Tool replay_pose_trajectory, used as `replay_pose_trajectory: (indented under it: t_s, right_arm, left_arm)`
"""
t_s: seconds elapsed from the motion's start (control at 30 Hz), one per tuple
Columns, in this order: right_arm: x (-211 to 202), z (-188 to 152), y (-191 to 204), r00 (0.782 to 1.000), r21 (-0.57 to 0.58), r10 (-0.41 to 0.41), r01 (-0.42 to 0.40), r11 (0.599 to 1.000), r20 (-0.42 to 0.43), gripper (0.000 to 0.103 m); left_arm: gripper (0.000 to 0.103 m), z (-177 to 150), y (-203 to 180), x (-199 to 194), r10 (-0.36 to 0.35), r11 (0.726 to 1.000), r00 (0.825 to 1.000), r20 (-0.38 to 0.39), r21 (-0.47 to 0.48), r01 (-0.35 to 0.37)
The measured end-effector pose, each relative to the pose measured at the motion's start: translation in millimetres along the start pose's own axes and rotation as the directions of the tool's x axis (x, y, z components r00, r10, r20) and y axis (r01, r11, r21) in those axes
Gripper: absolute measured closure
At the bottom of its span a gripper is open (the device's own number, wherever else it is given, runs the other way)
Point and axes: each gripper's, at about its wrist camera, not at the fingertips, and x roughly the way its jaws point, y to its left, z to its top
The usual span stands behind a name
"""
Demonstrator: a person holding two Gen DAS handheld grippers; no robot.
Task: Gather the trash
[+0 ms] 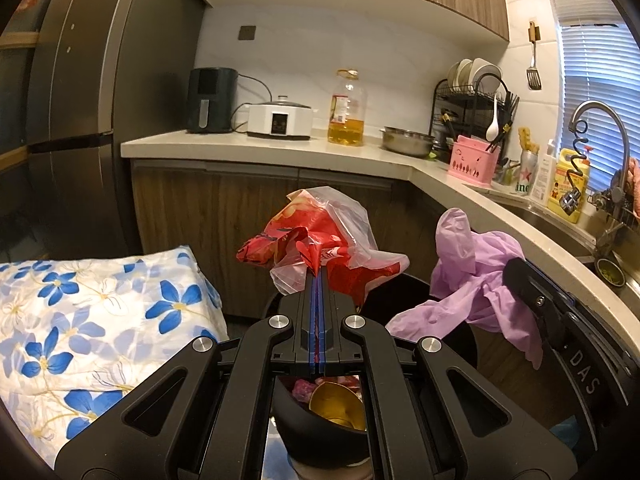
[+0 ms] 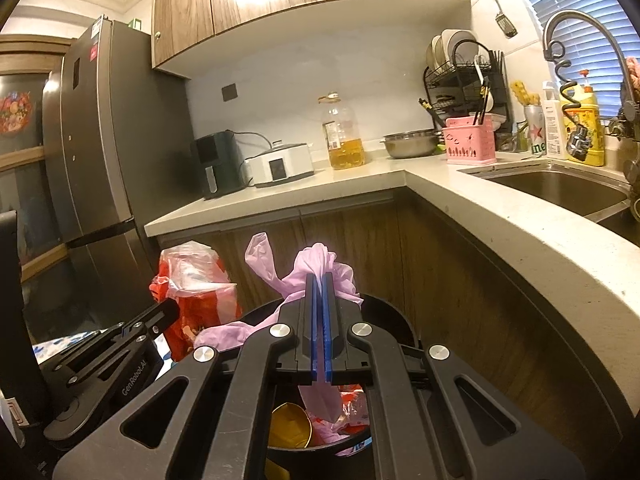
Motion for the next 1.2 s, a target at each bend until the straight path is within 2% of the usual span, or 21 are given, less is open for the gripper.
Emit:
replay_pose_trajectory:
  t_s: [0.07, 0.17, 0.2, 0.3, 0.33, 0.37, 0.4, 0.47, 0.57, 0.9, 1.07, 1.2]
  right_arm:
    - [1, 0, -2, 1.000, 0.000, 0.005, -0.005, 1.000, 0.001, 0.098]
    - [2, 1, -2, 1.000, -0.001, 0.005, -0.005, 1.000, -0.001, 0.084]
    - [2, 2, -4, 1.000, 0.001, 0.008, -0.008, 1.000, -0.001, 0.076]
    - [0, 2, -4, 1.000, 0.004, -0.001, 0.001, 1.000, 0.000, 0.072]
    - [-1, 1, -5, 1.000, 0.007, -0.004, 0.004, 1.000, -0.002, 0.068]
    - [-2, 1, -5, 1.000, 0.012, -0.007, 0.007, 1.000, -0.004, 0.067]
    - [-4, 0, -6, 1.000, 0.012, -0.012, 0.012, 1.000, -0.004, 0.064]
    - [-8, -1, -5, 1.000, 0.006, -0.024, 0.024, 1.000, -0.005, 0.059]
    - [-16, -3, -4, 0.999, 0.006, -0.036, 0.036, 0.999, -0.001, 0.050]
    - [-44, -13, 10, 0.999, -0.009, -0.032, 0.031, 0.999, -0.030, 0.016]
    - [-55, -20, 24, 0.997, -0.044, -0.031, 0.028, 0.999, -0.076, 0.008]
    - [-70, -26, 36, 0.995, -0.066, -0.038, 0.032, 0.997, -0.092, 0.006]
  left_arm:
    - [0.103, 0, 0, 1, -0.001, 1.000, 1.000, 0.000, -0.001, 0.001]
    - [0.101, 0, -1, 2, 0.004, 1.000, 1.000, -0.001, 0.006, -0.004]
    - [0.099, 0, -1, 3, 0.004, 1.000, 1.000, -0.002, 0.008, -0.004]
    - [0.082, -1, 0, 2, 0.017, 1.000, 1.000, -0.004, 0.011, -0.017]
    - [0.069, -2, 1, 1, 0.022, 1.000, 1.000, -0.003, 0.014, -0.022]
    - [0.063, -2, 2, -1, 0.021, 1.000, 1.000, 0.003, 0.012, -0.021]
    - [0.060, -2, 3, -3, 0.019, 1.000, 1.000, 0.008, 0.009, -0.019]
    - [0.046, -2, 5, -7, 0.022, 1.000, 1.000, 0.018, 0.005, -0.023]
    - [0.036, -2, 8, -15, 0.027, 1.000, 0.999, 0.030, 0.005, -0.027]
    - [0.016, -7, 39, -54, 0.099, 0.994, 0.994, 0.045, -0.048, -0.097]
    - [0.012, -19, 58, -89, 0.173, 0.984, 0.984, 0.046, -0.036, -0.172]
    - [0.010, -27, 70, -118, 0.216, 0.976, 0.975, 0.047, -0.036, -0.214]
